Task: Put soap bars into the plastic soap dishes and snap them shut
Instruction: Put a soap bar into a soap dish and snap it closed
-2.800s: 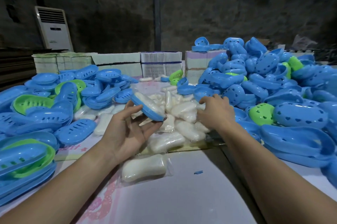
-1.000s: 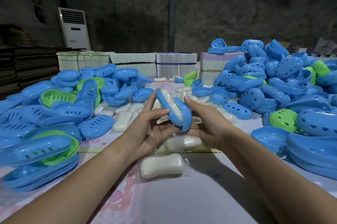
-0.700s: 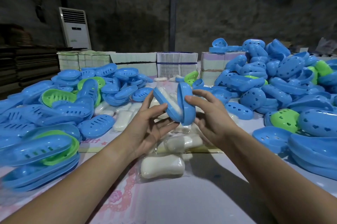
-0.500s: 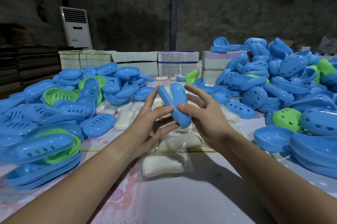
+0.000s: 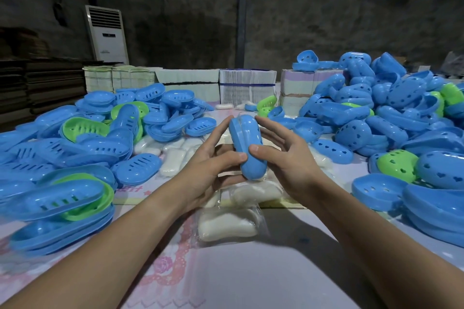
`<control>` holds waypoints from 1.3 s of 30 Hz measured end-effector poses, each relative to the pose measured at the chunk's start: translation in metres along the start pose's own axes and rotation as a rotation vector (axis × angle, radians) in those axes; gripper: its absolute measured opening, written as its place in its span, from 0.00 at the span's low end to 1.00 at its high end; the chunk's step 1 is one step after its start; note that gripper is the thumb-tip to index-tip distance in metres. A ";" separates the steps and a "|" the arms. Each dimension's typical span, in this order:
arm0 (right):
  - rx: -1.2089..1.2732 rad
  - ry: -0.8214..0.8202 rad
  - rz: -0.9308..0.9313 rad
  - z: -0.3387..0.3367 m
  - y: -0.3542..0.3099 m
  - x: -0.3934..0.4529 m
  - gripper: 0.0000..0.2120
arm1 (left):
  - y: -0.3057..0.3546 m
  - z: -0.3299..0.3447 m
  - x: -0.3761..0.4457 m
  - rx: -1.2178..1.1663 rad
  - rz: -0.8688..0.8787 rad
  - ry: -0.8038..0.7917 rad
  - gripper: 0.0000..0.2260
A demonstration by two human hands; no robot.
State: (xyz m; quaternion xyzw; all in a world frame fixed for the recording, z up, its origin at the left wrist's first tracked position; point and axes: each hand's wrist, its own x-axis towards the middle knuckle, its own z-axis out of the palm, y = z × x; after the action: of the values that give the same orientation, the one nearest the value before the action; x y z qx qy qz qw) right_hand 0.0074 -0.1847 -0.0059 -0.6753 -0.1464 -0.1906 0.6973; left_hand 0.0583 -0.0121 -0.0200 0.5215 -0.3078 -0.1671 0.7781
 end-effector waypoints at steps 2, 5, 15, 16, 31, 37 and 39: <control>-0.024 -0.003 0.005 -0.002 -0.001 -0.001 0.30 | 0.001 0.001 -0.002 0.016 -0.013 -0.010 0.35; -0.040 -0.012 0.003 -0.002 -0.002 -0.003 0.29 | 0.003 0.002 -0.004 0.014 -0.015 -0.022 0.36; 0.048 0.028 -0.048 0.005 -0.009 -0.003 0.26 | 0.005 0.008 -0.002 -0.022 -0.006 0.026 0.31; 0.051 0.042 -0.054 0.006 -0.009 -0.003 0.25 | 0.005 0.008 -0.001 -0.026 -0.006 0.038 0.31; 0.076 0.165 -0.034 0.022 -0.004 -0.008 0.24 | 0.004 0.008 0.000 0.005 -0.077 0.088 0.25; 0.040 0.260 -0.062 0.028 -0.006 -0.011 0.20 | 0.006 0.009 -0.001 -0.024 -0.196 0.105 0.21; 0.056 0.268 -0.039 0.028 -0.006 -0.011 0.19 | 0.008 0.008 -0.001 -0.023 -0.234 0.115 0.21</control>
State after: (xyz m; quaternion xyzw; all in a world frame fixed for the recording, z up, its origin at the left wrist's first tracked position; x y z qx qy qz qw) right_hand -0.0036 -0.1561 -0.0045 -0.6210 -0.0705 -0.2884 0.7254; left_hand 0.0515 -0.0143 -0.0109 0.5535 -0.1978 -0.2303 0.7756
